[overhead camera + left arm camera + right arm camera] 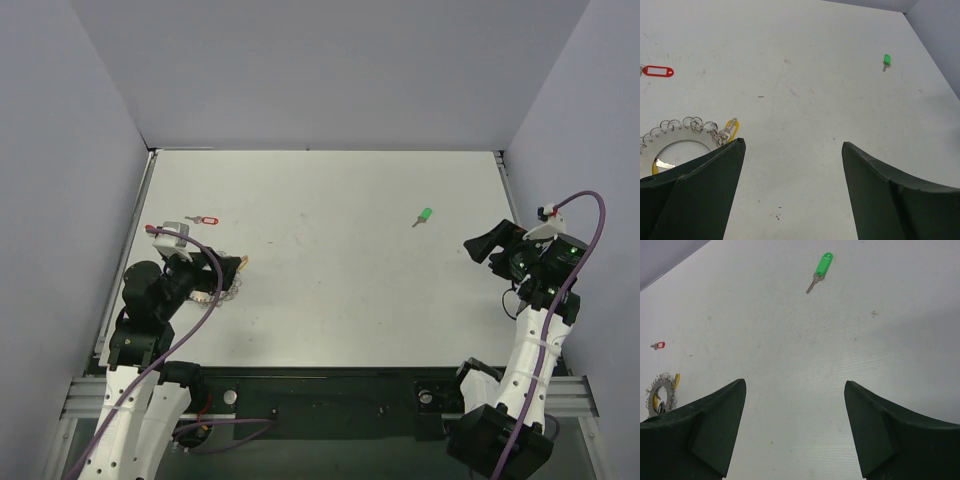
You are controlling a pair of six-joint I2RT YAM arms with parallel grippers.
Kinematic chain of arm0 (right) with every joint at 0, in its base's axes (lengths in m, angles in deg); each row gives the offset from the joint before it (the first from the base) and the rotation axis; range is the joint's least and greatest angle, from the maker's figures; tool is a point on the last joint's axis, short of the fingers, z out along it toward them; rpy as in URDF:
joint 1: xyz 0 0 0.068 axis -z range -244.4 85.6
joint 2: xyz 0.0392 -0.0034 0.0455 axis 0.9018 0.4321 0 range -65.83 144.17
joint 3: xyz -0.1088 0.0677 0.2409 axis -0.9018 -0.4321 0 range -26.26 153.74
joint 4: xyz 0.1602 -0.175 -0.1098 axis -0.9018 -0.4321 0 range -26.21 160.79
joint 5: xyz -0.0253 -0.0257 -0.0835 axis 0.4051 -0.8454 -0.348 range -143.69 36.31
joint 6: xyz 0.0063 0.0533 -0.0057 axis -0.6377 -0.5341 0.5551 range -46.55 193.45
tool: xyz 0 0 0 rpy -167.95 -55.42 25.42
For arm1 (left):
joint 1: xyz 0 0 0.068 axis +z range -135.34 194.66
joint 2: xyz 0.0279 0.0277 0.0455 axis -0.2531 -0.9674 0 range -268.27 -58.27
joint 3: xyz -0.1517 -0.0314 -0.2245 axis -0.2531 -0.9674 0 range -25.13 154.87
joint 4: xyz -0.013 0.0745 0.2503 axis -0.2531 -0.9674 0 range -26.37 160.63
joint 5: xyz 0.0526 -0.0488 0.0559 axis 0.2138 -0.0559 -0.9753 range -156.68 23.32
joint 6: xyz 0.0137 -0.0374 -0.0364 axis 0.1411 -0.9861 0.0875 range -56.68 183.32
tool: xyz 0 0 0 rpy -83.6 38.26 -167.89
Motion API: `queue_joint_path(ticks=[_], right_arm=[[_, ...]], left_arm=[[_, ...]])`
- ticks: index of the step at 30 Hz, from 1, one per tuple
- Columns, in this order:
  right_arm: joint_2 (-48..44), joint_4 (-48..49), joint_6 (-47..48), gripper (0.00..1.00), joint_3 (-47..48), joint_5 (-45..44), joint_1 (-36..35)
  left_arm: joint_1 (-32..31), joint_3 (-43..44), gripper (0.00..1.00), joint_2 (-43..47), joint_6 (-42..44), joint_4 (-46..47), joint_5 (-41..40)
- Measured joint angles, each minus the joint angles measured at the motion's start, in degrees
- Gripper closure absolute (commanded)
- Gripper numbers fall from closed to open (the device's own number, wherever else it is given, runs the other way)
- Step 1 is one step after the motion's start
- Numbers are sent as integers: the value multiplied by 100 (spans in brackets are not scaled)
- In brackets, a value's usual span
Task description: Put the keys on the keyring
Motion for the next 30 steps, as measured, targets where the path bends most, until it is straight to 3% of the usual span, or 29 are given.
queue_joint_path(ticks=[11,14,18,23,27,30], right_arm=[[0,0,-35,25,0,2,0],[15,0,-26,16,-2,44,0],[258,-234,691,16,17,577,-7],[1497,-1554,2184,29,957,494,-667],[2555,-1860,2387,32,1958,-262,-1399],[3560,-1937,2304,41,2804,-1108,-1956]], left_arm=[[0,0,12,13,0,0,-2],[0,0,12,17,0,0,-2],[0,0,11,17,0,0,-2],[0,-7,11,96,0,2,-20],[4,-50,11,181,0,22,-20],[4,-79,11,181,0,24,-17]])
